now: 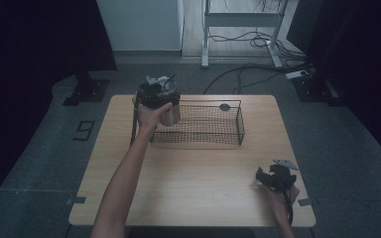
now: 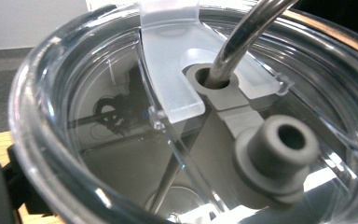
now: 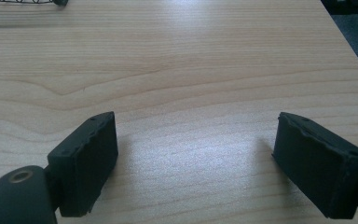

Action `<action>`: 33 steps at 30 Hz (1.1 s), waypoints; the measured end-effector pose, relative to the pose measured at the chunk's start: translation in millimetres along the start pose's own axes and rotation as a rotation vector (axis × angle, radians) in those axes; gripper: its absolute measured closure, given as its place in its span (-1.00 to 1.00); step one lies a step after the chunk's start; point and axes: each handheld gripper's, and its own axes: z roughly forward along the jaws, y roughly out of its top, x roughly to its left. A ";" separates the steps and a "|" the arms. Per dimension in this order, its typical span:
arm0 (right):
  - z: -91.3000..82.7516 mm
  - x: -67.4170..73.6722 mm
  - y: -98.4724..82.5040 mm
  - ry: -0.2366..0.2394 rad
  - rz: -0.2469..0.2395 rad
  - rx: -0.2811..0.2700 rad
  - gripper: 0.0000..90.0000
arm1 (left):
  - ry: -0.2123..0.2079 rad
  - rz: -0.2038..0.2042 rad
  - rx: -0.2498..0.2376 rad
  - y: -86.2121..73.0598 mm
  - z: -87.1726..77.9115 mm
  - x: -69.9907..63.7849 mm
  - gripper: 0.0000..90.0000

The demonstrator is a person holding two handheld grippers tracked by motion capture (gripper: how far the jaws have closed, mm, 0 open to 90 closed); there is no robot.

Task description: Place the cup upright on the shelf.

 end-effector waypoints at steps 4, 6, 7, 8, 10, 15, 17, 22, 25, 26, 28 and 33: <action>0.0 0.0 0.0 0.000 0.000 0.000 -0.70 | 0.011 -0.007 0.016 -2.9 8.8 -2.0 -0.93; 0.0 0.0 0.0 0.000 0.000 0.000 -0.70 | 0.015 -0.003 0.022 -4.4 13.0 -3.0 -0.93; 0.0 -0.1 0.0 0.000 0.000 0.000 -0.70 | 0.020 -0.003 0.029 -6.1 17.1 -3.8 -0.93; 0.0 0.0 0.0 0.000 0.000 0.000 -0.70 | 0.020 0.001 0.034 -6.9 18.8 -3.7 -0.93; 0.0 0.0 0.0 0.000 0.000 0.000 -0.70 | 0.021 -0.001 0.036 -7.9 20.8 -3.9 -0.93; 0.0 -0.1 0.0 0.000 -0.001 0.000 -0.70 | 0.022 -0.013 0.042 -14.0 28.7 -4.2 -0.93; 0.0 0.0 0.0 0.000 0.000 0.000 -0.70 | 0.023 -0.012 0.053 -18.2 32.9 -4.8 -0.93; 0.0 0.0 0.0 0.000 0.000 0.000 -0.70 | 0.028 -0.012 0.070 -25.7 39.7 -5.3 -0.93; 0.0 0.0 0.0 0.000 0.000 0.000 -0.70 | 0.027 -0.013 0.076 -29.9 42.4 -5.3 -0.93; 0.0 0.0 0.0 0.000 0.000 0.000 -0.70 | 0.026 -0.008 0.081 -31.4 43.3 -5.3 -0.93; 0.0 0.0 0.0 0.000 0.000 -0.001 -0.70 | 0.026 -0.010 0.084 -32.9 44.5 -5.7 -0.93; 0.0 0.0 -0.1 0.000 0.000 0.000 -0.70 | 0.028 -0.013 0.096 -39.6 49.8 -6.2 -0.93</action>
